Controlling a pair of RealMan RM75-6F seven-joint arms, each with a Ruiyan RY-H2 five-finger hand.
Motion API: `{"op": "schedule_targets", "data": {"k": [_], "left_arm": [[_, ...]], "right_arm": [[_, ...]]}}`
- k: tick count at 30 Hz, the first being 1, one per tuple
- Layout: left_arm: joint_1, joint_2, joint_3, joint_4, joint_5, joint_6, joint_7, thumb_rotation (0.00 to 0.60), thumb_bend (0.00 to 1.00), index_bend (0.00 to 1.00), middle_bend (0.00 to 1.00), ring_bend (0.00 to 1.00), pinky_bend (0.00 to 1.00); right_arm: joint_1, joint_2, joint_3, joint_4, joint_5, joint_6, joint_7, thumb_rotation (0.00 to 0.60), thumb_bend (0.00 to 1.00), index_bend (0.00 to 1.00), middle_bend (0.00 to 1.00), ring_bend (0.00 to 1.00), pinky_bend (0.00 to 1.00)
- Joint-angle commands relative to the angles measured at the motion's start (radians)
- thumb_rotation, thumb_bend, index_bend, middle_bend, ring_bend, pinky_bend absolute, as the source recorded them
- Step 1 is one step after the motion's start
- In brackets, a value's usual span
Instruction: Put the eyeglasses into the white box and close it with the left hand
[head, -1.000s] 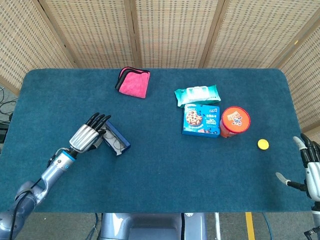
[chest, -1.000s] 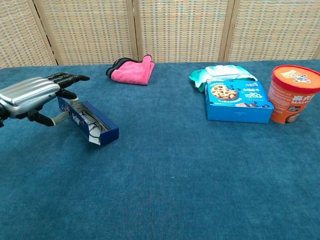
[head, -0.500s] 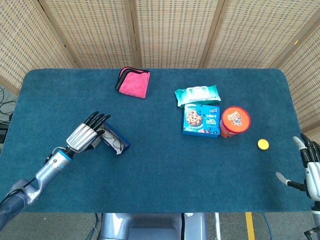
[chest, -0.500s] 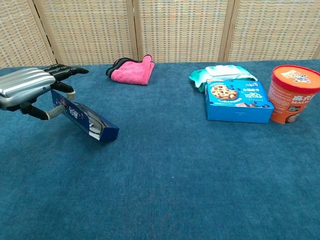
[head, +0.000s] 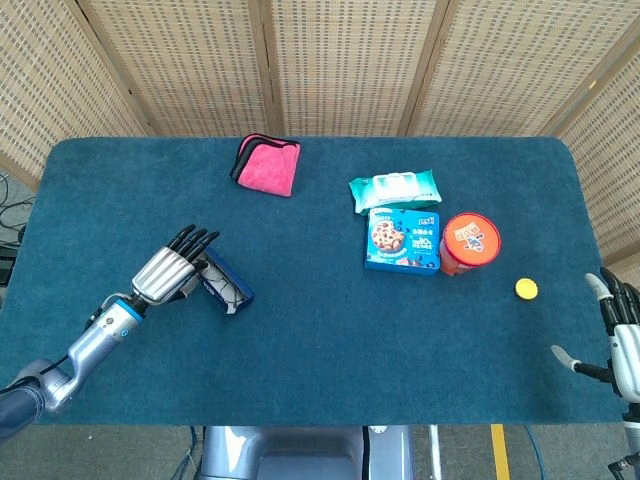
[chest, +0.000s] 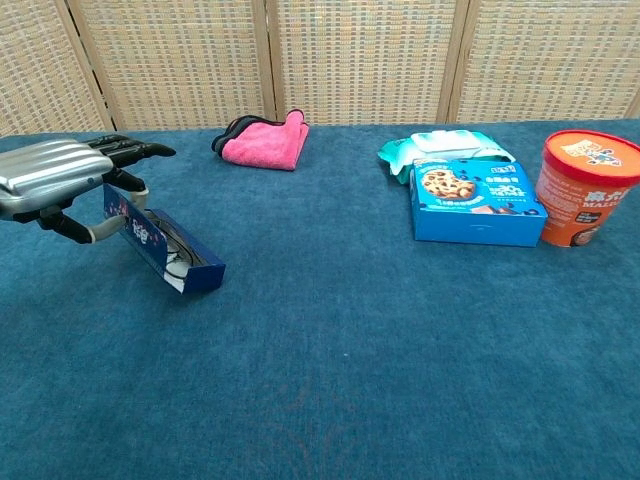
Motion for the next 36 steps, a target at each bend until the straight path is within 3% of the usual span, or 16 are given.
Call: {"op": "schedule_targets", "data": {"k": [1,12,15,17,23,26,36], "left_arm": [[-0.011,-0.005,-0.014,-0.014,-0.013,-0.024,0.014,0.6,0.53,0.78,0.0,0.0,0.0],[-0.051,-0.065,-0.064,-0.02,-0.069,-0.131,0.106,0.6,0.52,0.74,0.0,0.0,0.0],[-0.057,-0.095,-0.075,0.007,-0.079,-0.143,0.128,0.6,0.51,0.54,0.0,0.0,0.0],[-0.059,-0.109,-0.079,0.022,-0.083,-0.149,0.135,0.6,0.5,0.35,0.0,0.0,0.0],[-0.06,-0.142,-0.085,0.066,-0.08,-0.133,0.127,0.6,0.48,0.04,0.0,0.0,0.0],[-0.061,-0.155,-0.095,0.082,-0.09,-0.137,0.119,0.6,0.47,0.0,0.0,0.0,0.0],[-0.079,-0.167,-0.114,0.076,-0.099,-0.144,0.094,0.6,0.47,0.0,0.0,0.0,0.0]], "right_arm": [[0.001,-0.001,-0.001,-0.001,0.0,-0.002,-0.004,0.6,0.0,0.0,0.0,0.0,0.0],[0.003,-0.002,-0.004,0.0,0.0,-0.009,-0.006,0.6,0.0,0.0,0.0,0.0,0.0],[0.003,0.0,-0.004,-0.001,0.001,-0.011,-0.004,0.6,0.0,0.0,0.0,0.0,0.0],[0.003,0.0,-0.004,0.0,0.002,-0.011,-0.002,0.6,0.0,0.0,0.0,0.0,0.0],[0.005,0.002,-0.003,0.0,0.005,-0.015,0.003,0.6,0.0,0.0,0.0,0.0,0.0],[0.005,0.003,-0.004,-0.001,0.004,-0.017,0.002,0.6,0.0,0.0,0.0,0.0,0.0],[0.006,0.003,-0.007,-0.003,0.004,-0.02,0.0,0.6,0.0,0.0,0.0,0.0,0.0]]}}
